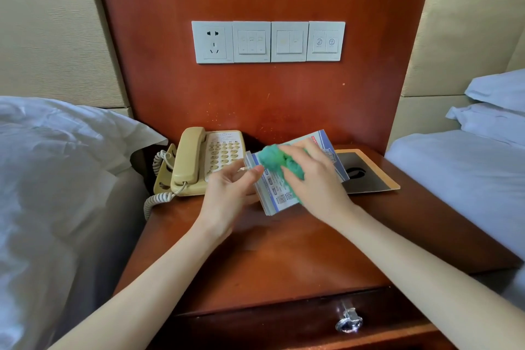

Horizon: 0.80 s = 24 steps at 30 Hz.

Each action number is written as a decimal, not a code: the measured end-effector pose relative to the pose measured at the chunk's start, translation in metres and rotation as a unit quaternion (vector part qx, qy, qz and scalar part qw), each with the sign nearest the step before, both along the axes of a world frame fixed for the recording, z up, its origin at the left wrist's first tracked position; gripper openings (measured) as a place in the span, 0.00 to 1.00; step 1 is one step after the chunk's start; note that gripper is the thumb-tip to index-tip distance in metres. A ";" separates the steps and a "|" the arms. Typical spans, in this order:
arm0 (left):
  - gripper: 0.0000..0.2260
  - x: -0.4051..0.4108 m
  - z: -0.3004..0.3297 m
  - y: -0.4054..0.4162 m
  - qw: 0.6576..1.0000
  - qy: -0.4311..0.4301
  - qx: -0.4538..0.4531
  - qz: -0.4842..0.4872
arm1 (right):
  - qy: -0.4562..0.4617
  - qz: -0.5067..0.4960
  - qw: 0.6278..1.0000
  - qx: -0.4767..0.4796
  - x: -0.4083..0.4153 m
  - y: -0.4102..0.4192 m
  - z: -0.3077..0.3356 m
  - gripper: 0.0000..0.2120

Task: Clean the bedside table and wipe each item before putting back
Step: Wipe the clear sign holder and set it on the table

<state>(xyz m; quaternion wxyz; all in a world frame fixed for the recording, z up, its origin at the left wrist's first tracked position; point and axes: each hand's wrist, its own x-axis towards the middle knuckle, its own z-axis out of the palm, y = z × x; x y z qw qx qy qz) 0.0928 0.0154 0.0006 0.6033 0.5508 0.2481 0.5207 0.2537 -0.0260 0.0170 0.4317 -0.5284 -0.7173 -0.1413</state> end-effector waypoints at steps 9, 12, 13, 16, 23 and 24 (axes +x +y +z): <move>0.11 0.003 -0.001 0.001 1.000 0.003 0.002 0.014 | 0.165 -0.168 0.972 0.014 0.034 0.021 0.009 0.17; 0.12 -0.001 -0.001 0.004 0.999 -0.007 -0.014 0.031 | 0.143 -0.088 0.986 0.008 0.005 0.011 -0.003 0.18; 0.12 -0.003 0.000 0.005 0.999 -0.013 -0.021 0.035 | 0.114 -0.048 0.992 0.000 -0.005 0.006 -0.007 0.18; 0.09 -0.005 0.002 0.007 0.998 -0.031 -0.030 0.050 | 0.016 0.024 1.000 -0.011 -0.030 -0.008 -0.018 0.19; 0.08 -0.005 0.007 0.004 0.997 -0.052 -0.013 0.063 | -0.004 0.012 1.000 0.006 -0.004 -0.012 -0.003 0.19; 0.07 -0.006 0.007 0.005 0.996 -0.053 -0.014 0.066 | 0.016 -0.006 1.000 0.012 0.005 -0.011 -0.001 0.19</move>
